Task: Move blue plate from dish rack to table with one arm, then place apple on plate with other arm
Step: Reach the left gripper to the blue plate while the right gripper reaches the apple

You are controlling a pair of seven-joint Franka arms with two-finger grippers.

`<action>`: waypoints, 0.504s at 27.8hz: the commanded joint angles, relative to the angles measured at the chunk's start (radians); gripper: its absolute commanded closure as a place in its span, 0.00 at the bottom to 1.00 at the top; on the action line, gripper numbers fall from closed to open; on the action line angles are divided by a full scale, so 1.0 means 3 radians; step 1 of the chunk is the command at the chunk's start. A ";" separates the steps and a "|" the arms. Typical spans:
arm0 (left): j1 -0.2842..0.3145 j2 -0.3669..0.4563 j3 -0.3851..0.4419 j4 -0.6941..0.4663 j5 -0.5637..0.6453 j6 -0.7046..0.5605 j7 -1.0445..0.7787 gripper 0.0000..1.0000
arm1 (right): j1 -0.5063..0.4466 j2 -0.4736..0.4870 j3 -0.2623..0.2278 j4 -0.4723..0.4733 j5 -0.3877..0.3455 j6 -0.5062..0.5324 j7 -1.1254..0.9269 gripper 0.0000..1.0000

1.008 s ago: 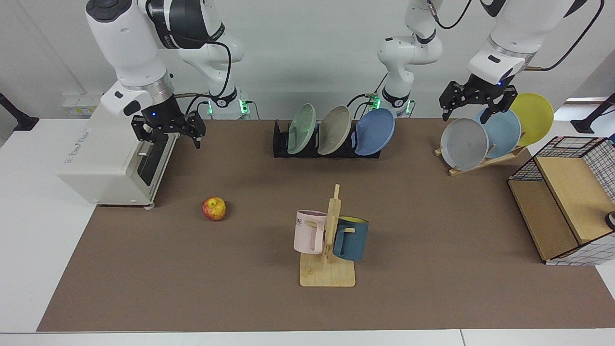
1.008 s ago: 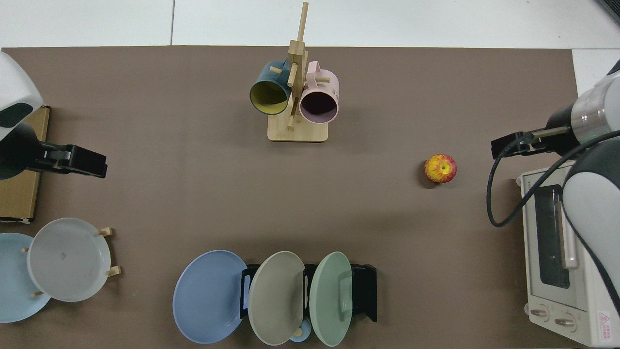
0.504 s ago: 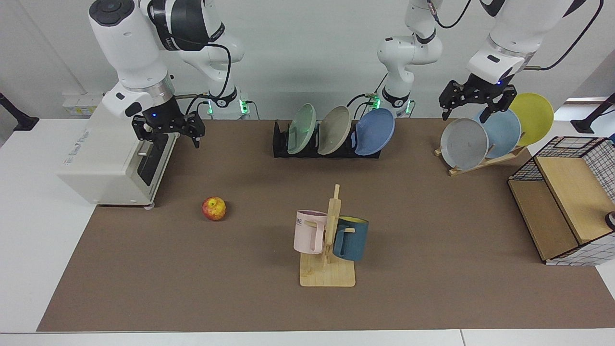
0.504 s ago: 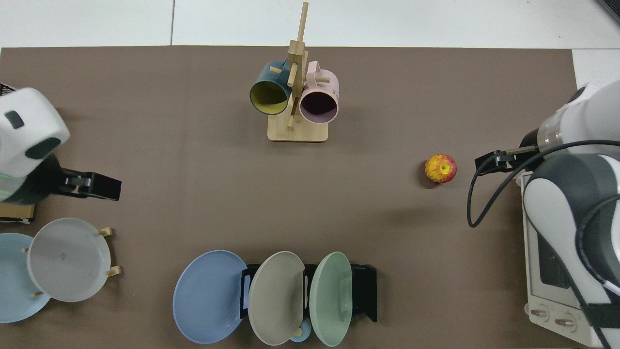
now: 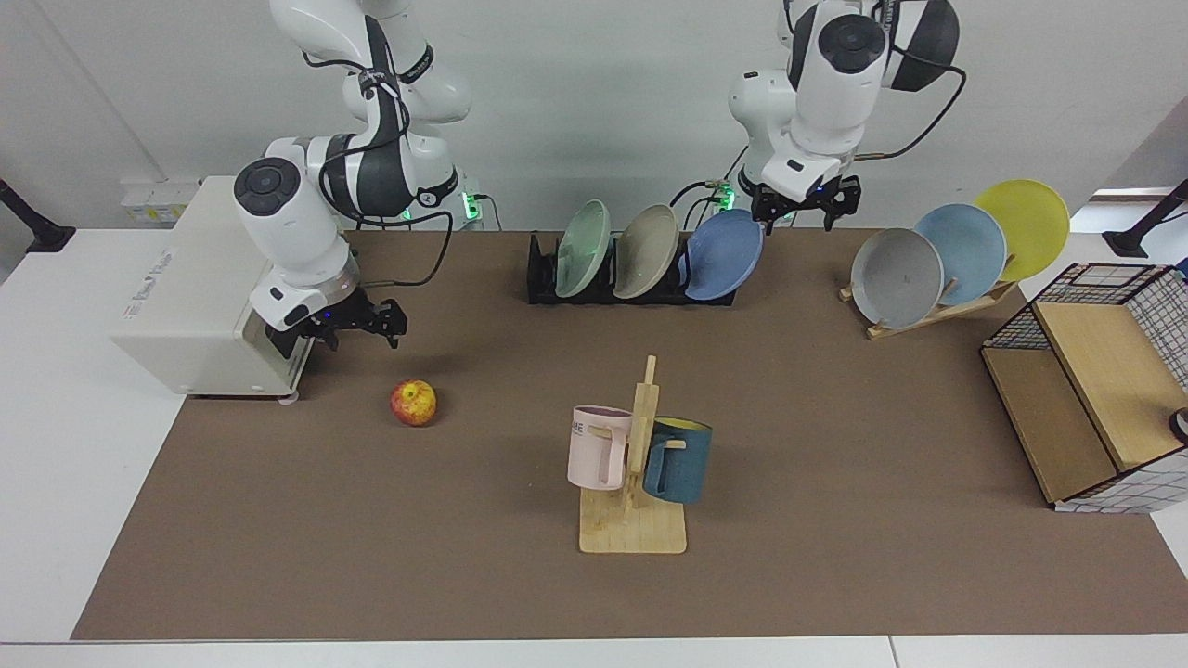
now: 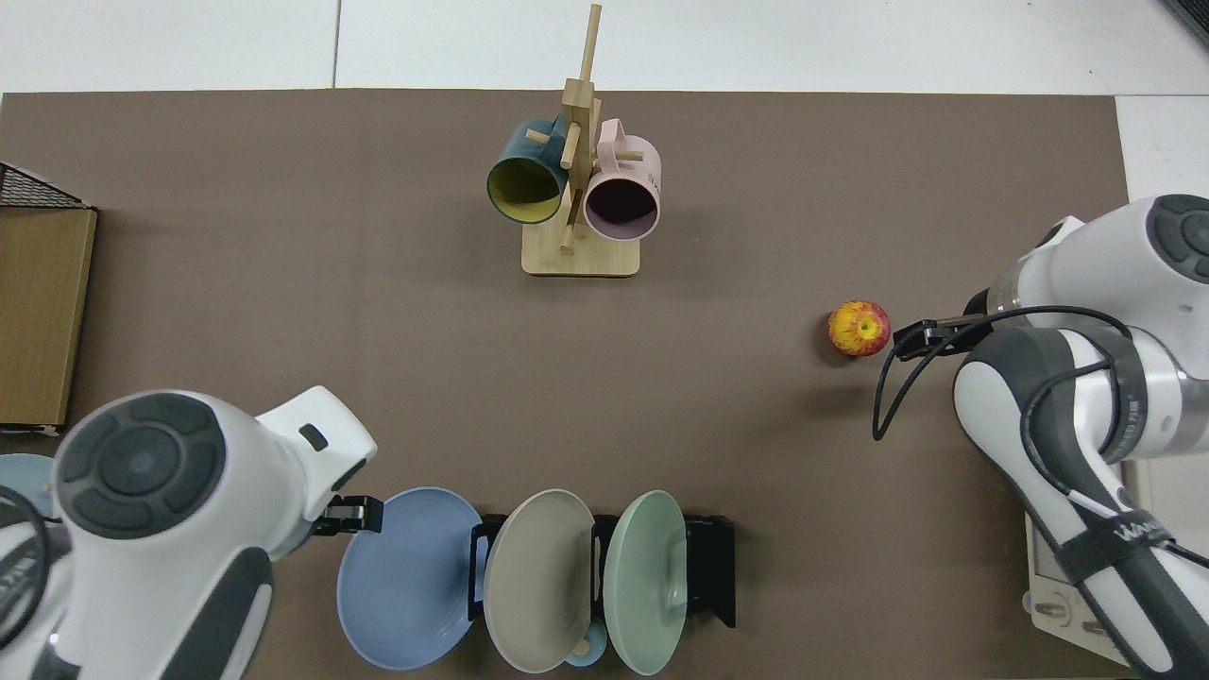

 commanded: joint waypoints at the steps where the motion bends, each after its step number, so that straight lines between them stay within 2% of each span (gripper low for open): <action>1: -0.0174 -0.0277 0.0032 -0.0573 0.0089 0.0323 -0.0237 0.05 | -0.0032 0.0026 0.0025 -0.0137 -0.0016 0.0257 0.0013 0.00; 7: -0.0240 -0.0272 0.0026 -0.0869 0.0089 0.0456 -0.0242 0.08 | -0.0027 0.0112 0.0025 -0.0142 -0.0011 0.0344 0.0049 0.00; 11: -0.0251 -0.0272 0.0026 -0.0931 0.0089 0.0507 -0.0247 0.10 | -0.0027 0.0174 0.0025 -0.0142 -0.0011 0.0456 0.0044 0.00; 14: -0.0286 -0.0267 0.0026 -0.0998 0.0089 0.0553 -0.0242 0.16 | -0.0022 0.0204 0.0025 -0.0142 0.0020 0.0523 0.0044 0.00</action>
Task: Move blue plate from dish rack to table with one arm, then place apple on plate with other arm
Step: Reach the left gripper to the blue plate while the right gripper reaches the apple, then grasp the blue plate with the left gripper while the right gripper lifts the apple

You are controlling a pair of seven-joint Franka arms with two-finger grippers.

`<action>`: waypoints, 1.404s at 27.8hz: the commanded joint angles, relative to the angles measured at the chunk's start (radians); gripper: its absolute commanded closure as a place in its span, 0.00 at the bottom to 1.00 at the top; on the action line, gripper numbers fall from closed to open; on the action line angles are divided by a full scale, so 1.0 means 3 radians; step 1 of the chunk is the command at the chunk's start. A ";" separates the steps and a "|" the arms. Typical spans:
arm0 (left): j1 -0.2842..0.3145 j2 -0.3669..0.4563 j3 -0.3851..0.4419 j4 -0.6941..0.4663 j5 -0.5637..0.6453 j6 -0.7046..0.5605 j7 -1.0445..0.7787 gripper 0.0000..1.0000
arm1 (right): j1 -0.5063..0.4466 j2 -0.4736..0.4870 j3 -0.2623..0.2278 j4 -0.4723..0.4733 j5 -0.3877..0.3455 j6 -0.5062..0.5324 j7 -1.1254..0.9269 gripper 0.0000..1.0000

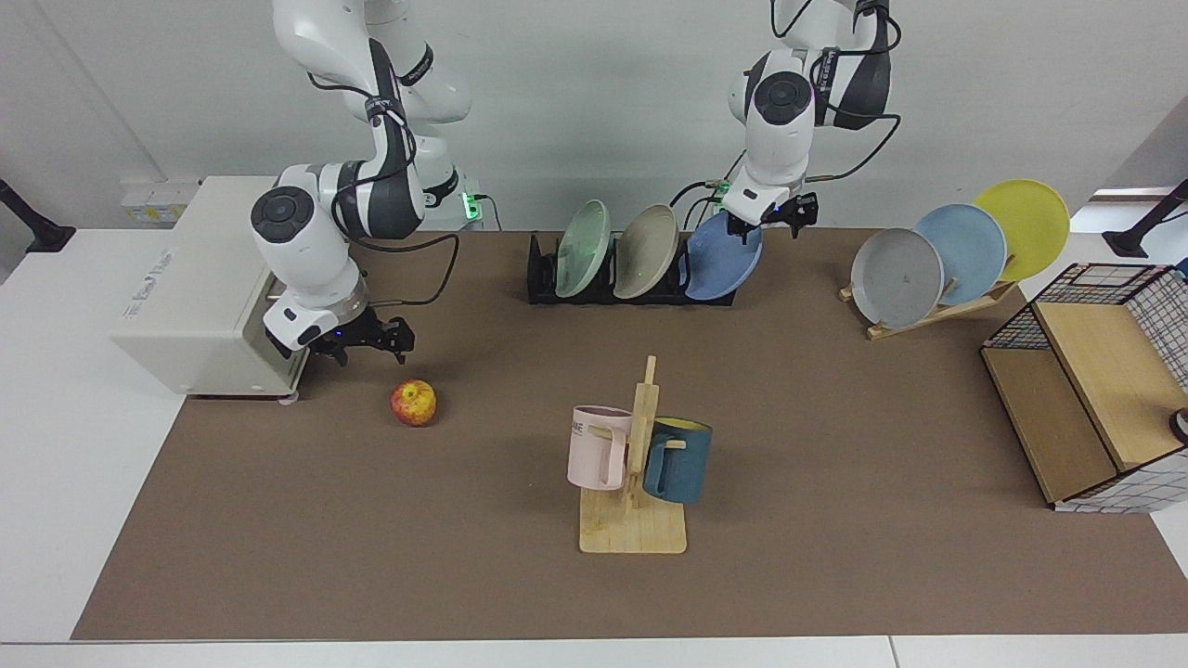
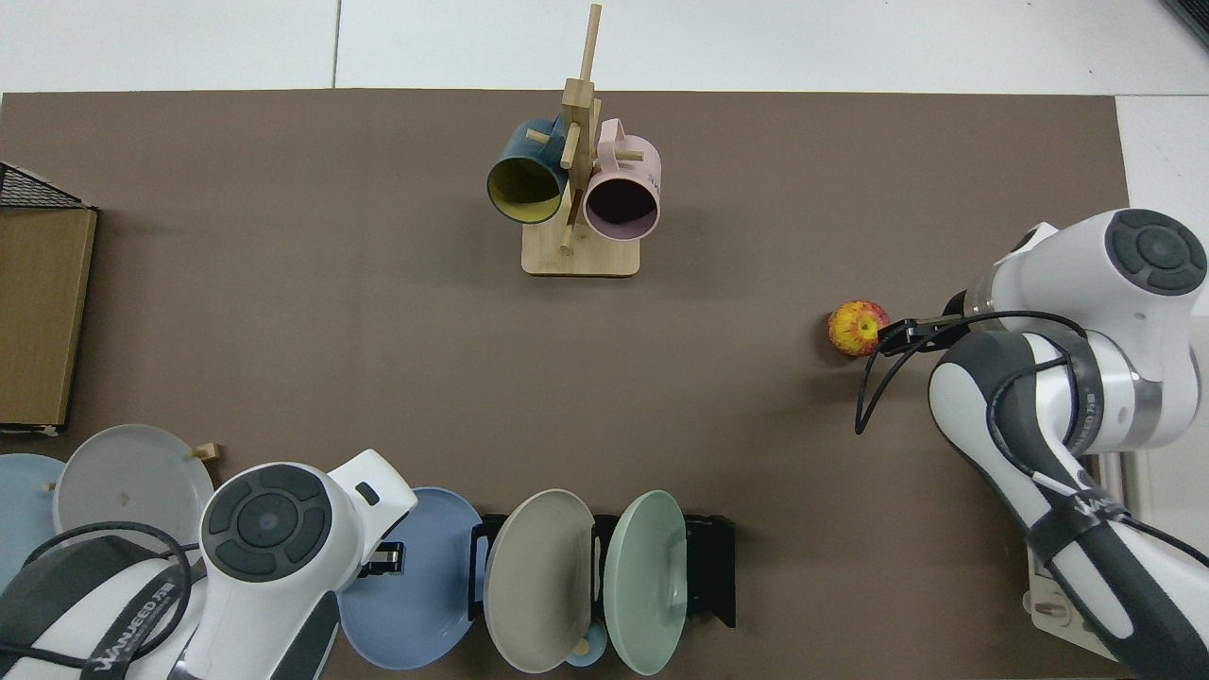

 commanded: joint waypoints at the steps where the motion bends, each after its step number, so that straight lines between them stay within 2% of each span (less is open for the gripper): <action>1: -0.0107 -0.0130 0.0036 -0.0193 0.0071 0.0134 -0.0052 0.17 | -0.0017 0.0047 0.0024 -0.0032 0.0018 0.0160 0.0037 0.00; 5: -0.0107 -0.0119 0.0036 -0.0188 0.0071 0.0139 -0.0052 0.21 | -0.0022 0.0047 0.0024 -0.0032 0.0018 0.0155 0.0037 0.00; 9: -0.0133 -0.0119 0.0036 -0.0183 0.0071 0.0134 -0.0046 0.31 | -0.0012 0.0052 0.0024 -0.0027 0.0023 0.0170 0.0047 0.00; 17: -0.0133 -0.0119 0.0036 -0.0183 0.0071 0.0139 -0.0046 0.31 | 0.0029 0.0088 0.0034 0.0025 0.0115 0.0186 0.0206 0.00; 22: -0.0138 -0.0119 0.0031 -0.0183 0.0066 0.0124 -0.0052 0.31 | 0.0147 0.0129 0.0034 0.0030 0.0166 0.0319 0.0297 0.00; 27: -0.0138 -0.0119 0.0031 -0.0183 0.0065 0.0108 -0.0052 0.42 | 0.0244 0.0200 0.0034 0.0030 0.0171 0.0405 0.0374 0.00; 36: -0.0138 -0.0119 0.0031 -0.0178 0.0065 0.0118 -0.0057 0.44 | 0.0244 0.0297 0.0034 0.0055 0.0161 0.0523 0.0334 0.00; 39: -0.0143 -0.0119 0.0031 -0.0178 0.0065 0.0129 -0.0057 0.50 | 0.0244 0.0343 0.0029 0.0091 0.0161 0.0528 0.0364 0.00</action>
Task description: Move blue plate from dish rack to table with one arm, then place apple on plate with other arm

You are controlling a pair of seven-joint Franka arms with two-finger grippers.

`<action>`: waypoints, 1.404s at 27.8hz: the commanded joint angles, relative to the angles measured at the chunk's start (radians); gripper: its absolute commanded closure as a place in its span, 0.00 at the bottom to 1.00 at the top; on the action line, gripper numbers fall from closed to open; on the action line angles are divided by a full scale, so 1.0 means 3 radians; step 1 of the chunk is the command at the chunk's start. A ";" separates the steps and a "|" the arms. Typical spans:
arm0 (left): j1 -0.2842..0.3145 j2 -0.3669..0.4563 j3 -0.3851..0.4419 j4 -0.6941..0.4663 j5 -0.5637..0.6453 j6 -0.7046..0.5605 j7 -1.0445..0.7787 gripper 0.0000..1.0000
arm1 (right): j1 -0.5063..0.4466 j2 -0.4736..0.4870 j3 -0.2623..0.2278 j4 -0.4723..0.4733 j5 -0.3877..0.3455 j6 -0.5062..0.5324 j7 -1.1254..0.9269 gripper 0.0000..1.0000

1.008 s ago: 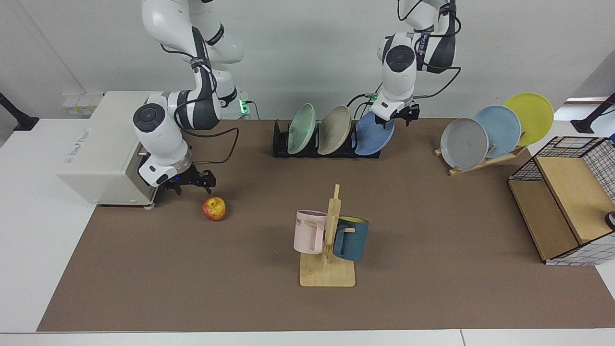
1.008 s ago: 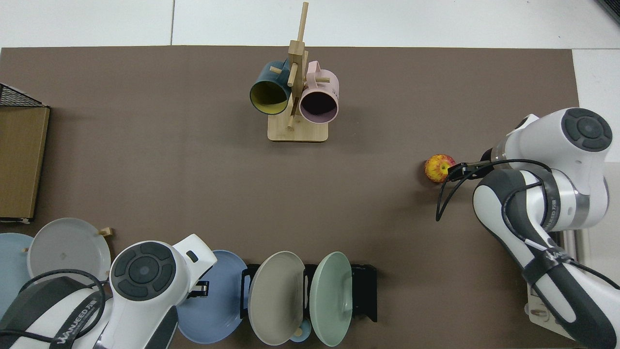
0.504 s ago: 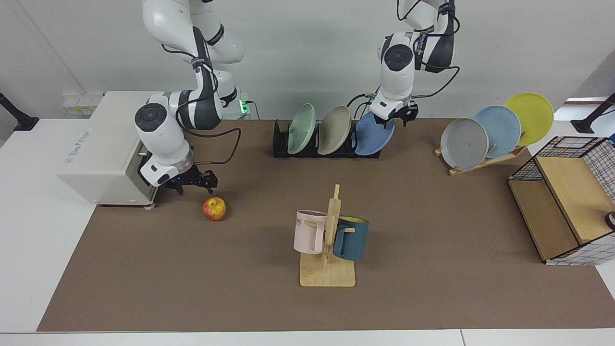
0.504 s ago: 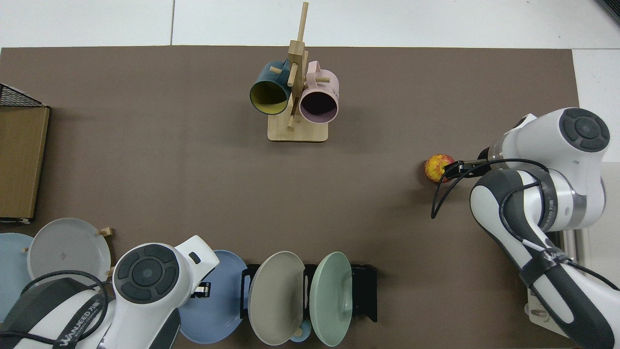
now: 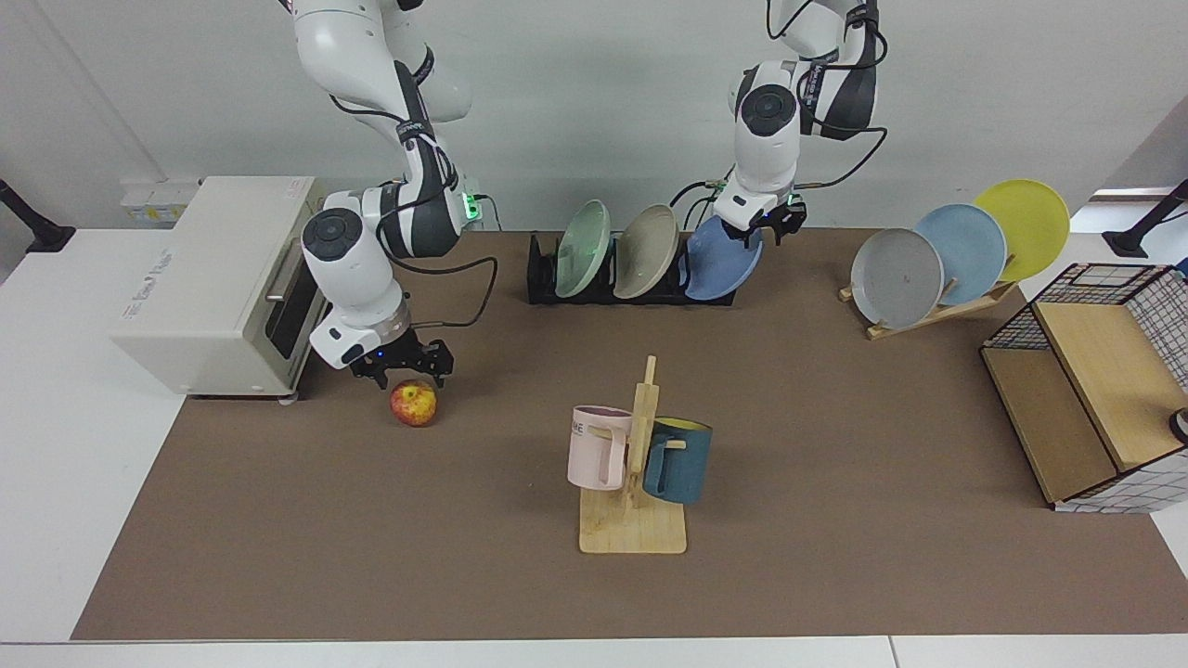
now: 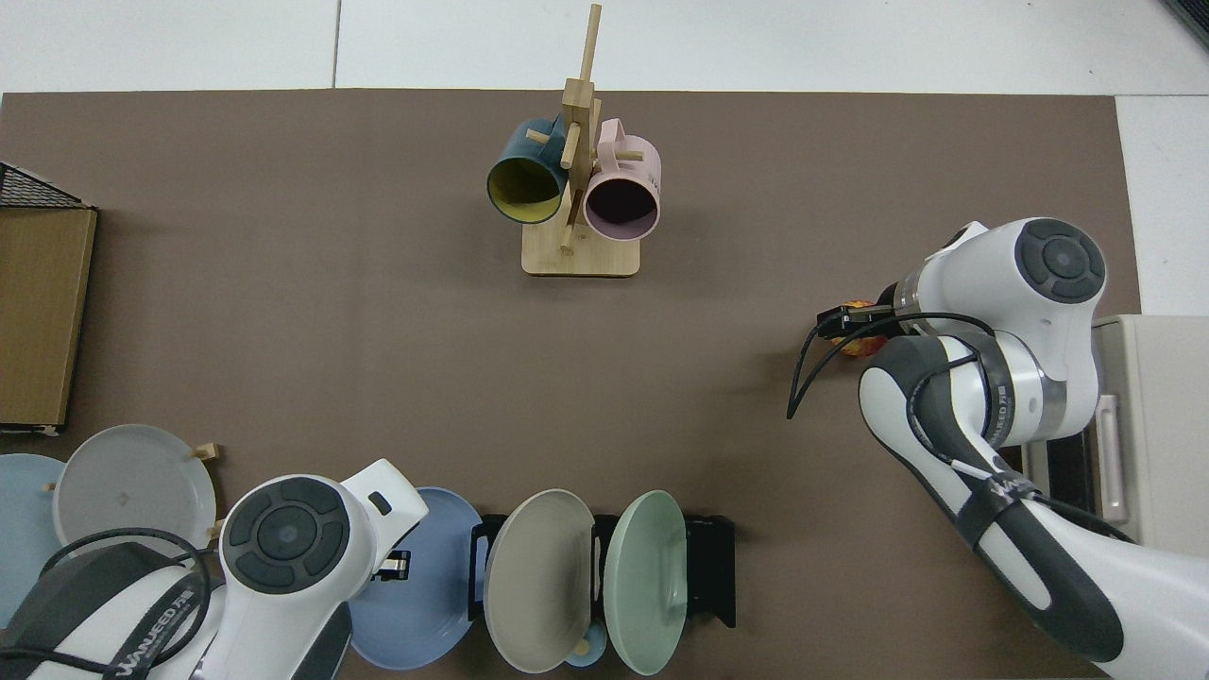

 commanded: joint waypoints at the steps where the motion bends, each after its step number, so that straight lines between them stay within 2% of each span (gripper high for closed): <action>1: -0.0072 -0.0101 0.0030 -0.0101 0.0053 0.0070 -0.0053 0.52 | -0.0005 0.0096 0.0003 0.0091 0.0024 0.0075 0.0035 0.00; 8: -0.0093 -0.0101 0.0035 -0.0106 0.0007 0.0065 0.0003 0.68 | -0.0030 0.0107 0.0003 0.0107 -0.0006 0.0091 -0.0001 0.00; 9: -0.0093 -0.0101 0.0035 -0.0106 -0.0014 0.0060 0.0003 0.77 | -0.0030 0.0112 0.0003 0.0112 -0.0011 0.0091 -0.0001 0.00; 11: -0.0093 -0.0101 0.0035 -0.0101 -0.0049 0.0055 0.0023 1.00 | -0.0030 0.0112 0.0003 0.0117 -0.0011 0.0096 -0.0001 0.00; 21: -0.0093 -0.0101 0.0035 -0.0101 -0.0055 0.0034 0.0110 1.00 | 0.0000 0.0153 0.0003 0.0133 -0.0006 0.0106 0.0045 0.00; 25: -0.0093 -0.0101 0.0035 -0.0090 -0.0055 0.0039 0.0116 1.00 | -0.0005 0.0209 0.0003 0.0133 -0.0011 0.0264 0.0030 0.00; 31: -0.0093 -0.0095 0.0035 -0.0029 -0.0055 0.0034 0.0131 1.00 | -0.0005 0.0219 0.0003 0.0143 -0.0027 0.0275 0.0025 0.00; 39: -0.0088 -0.0101 0.0066 0.0374 -0.0050 -0.0436 0.0218 1.00 | -0.0025 0.0229 0.0003 0.0158 -0.0027 0.0280 -0.0001 0.00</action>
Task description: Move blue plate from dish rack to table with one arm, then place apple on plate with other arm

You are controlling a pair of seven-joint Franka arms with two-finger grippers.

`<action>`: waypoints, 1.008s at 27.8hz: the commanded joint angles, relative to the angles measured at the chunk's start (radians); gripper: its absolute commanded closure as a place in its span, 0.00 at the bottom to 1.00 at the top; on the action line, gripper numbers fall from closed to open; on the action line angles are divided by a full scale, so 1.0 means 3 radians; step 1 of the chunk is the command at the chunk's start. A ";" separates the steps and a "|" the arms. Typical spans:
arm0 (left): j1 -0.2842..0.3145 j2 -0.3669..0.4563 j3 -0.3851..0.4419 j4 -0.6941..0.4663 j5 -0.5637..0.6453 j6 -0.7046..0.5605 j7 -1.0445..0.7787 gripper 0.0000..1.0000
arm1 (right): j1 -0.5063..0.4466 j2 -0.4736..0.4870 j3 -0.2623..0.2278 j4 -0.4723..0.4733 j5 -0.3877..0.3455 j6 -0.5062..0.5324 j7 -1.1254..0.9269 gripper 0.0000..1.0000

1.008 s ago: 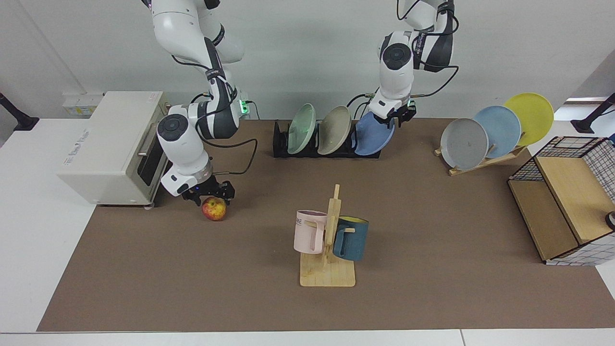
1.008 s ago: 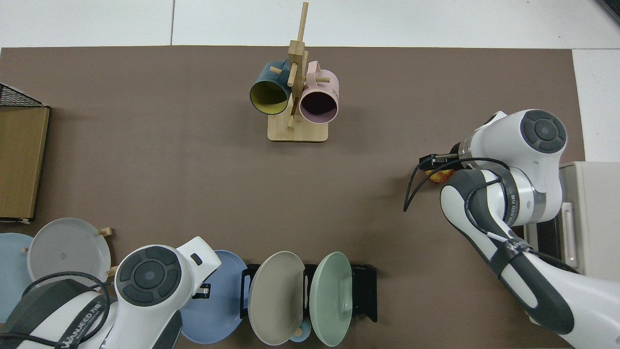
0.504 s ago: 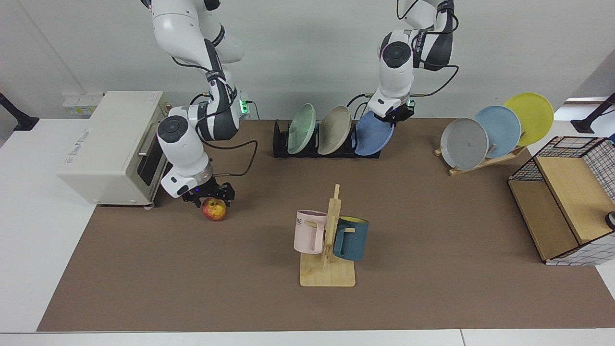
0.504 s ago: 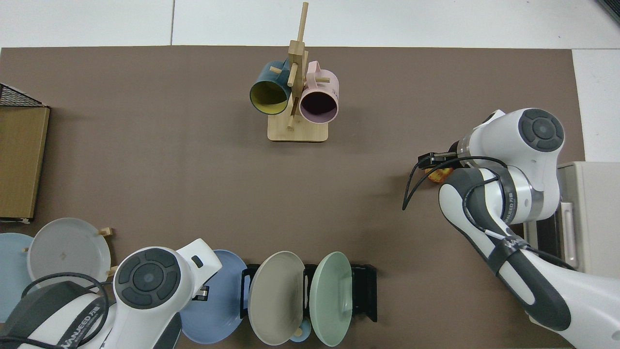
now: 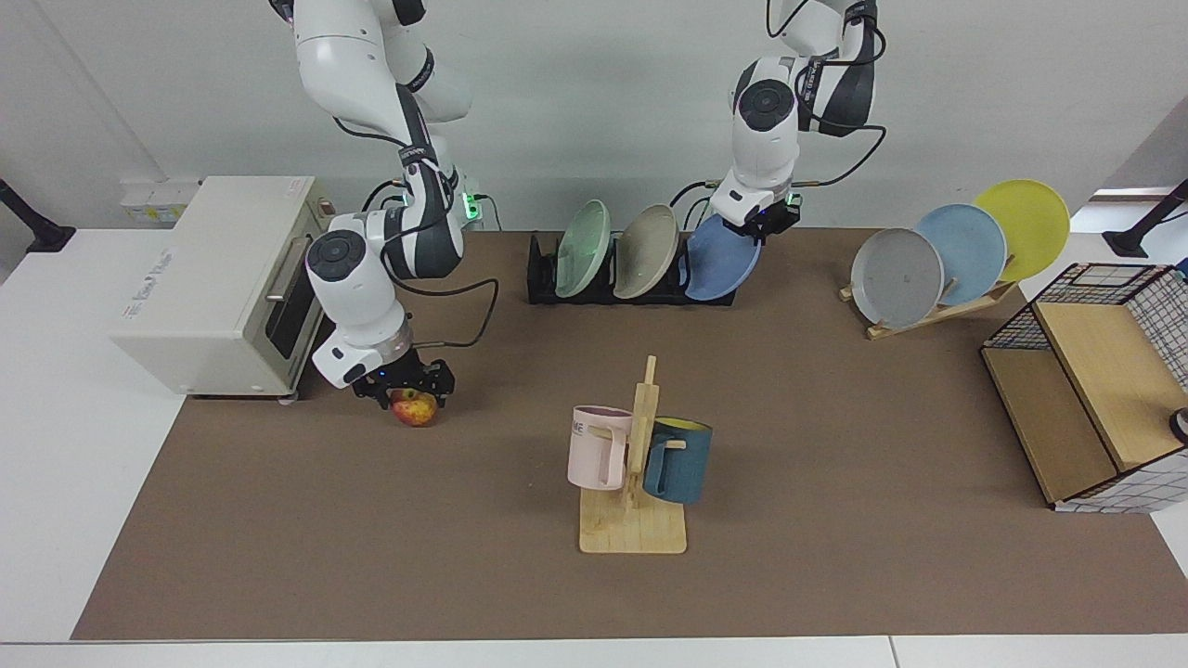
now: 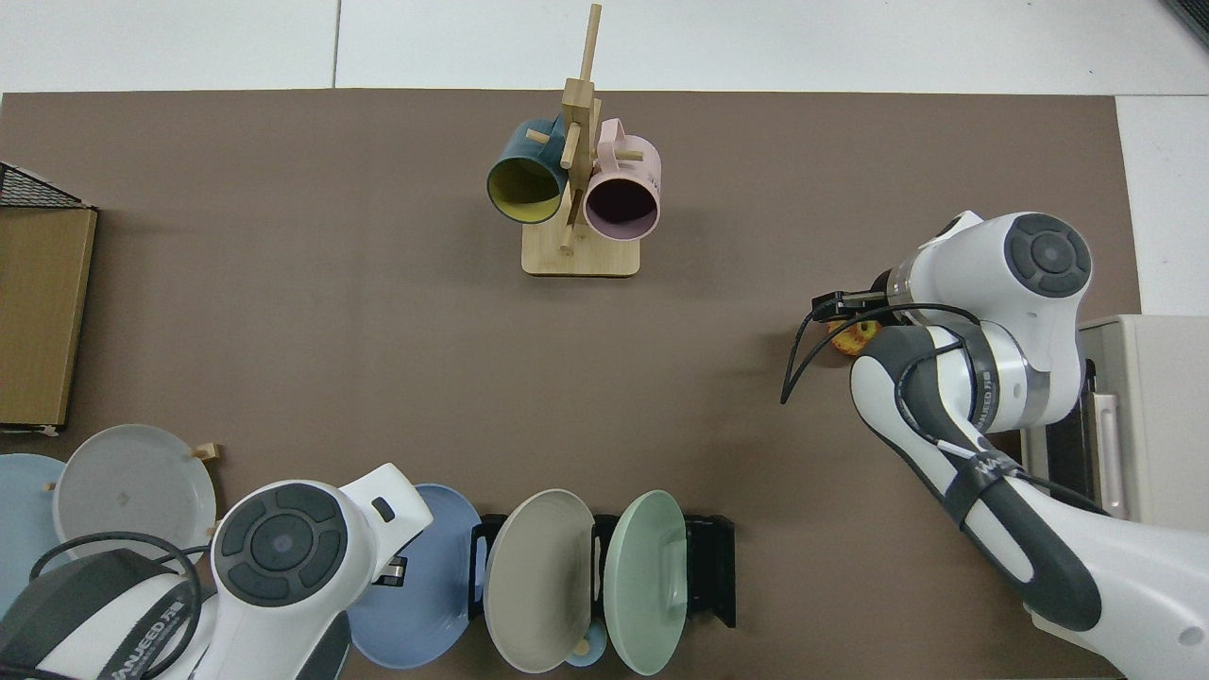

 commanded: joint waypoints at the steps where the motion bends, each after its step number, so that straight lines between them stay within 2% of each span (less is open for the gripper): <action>1: -0.0043 -0.0048 0.0056 0.0329 -0.0018 -0.0395 0.0034 1.00 | -0.0029 0.0060 0.0012 0.0061 -0.0022 0.0047 -0.0001 0.00; 10: -0.0048 -0.0094 -0.0102 0.0743 0.0294 -0.0958 -0.0212 1.00 | -0.0039 0.0070 0.0012 0.0066 -0.0022 0.0047 -0.0001 0.00; 16: -0.0002 -0.0084 -0.0066 0.1060 0.0320 -0.1076 -0.0171 1.00 | -0.0044 0.0075 0.0012 0.0061 -0.0022 0.0042 -0.0006 0.00; 21: 0.0166 0.0033 0.0041 0.1239 0.0320 -0.1025 0.0156 1.00 | -0.0049 0.0075 0.0012 0.0040 -0.0022 0.0037 -0.0006 0.01; 24: 0.0355 0.0176 0.0077 0.1397 0.0300 -0.0969 0.0355 1.00 | -0.0049 0.0075 0.0012 0.0030 -0.0022 0.0032 -0.0001 0.11; 28: 0.0540 0.0462 0.0097 0.1678 0.0238 -0.0831 0.0519 1.00 | -0.0059 0.0075 0.0007 0.0020 -0.0022 0.0006 -0.0006 0.32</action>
